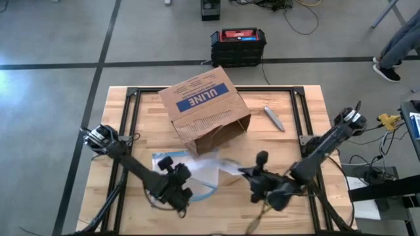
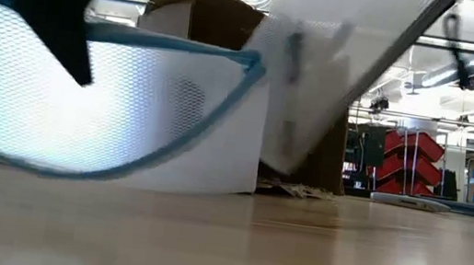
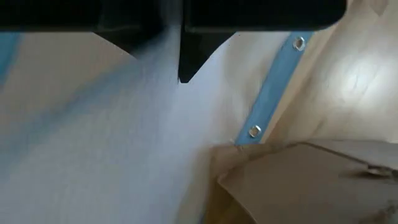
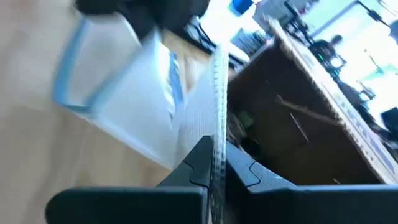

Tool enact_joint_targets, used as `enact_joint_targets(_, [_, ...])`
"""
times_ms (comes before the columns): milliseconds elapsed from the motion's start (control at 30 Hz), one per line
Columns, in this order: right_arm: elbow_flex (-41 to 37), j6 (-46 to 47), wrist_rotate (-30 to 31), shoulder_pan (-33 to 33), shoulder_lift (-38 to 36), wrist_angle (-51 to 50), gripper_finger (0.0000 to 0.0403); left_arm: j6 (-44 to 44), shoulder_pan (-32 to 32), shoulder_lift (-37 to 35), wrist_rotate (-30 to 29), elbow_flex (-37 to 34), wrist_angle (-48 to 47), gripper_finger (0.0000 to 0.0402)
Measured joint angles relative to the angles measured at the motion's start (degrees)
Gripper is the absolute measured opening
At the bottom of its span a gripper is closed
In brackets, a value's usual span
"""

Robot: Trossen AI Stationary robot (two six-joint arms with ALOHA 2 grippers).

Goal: Pack items into zip bag
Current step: Put the white zip bag into the blue zip bag

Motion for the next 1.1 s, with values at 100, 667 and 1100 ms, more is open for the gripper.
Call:
enact_joint_targets(100, [0.4,-2.2,1.8,1.7,-1.6,-0.1,0.0000,2.2,3.7,0.0,2.5,-1.1,2.1,0.0000])
enact_joint_targets(667, [12.7,-19.6,-6.6,2.1,-0.9,3.6,0.0000,30.5,18.5,-0.7,16.5,-1.7,16.3,0.0000])
enact_joint_targets(1100, [13.8,-24.0,-8.4,1.8,3.9,14.3,0.0000,38.8,18.2,-1.2,23.6,-0.8,30.6,0.0000])
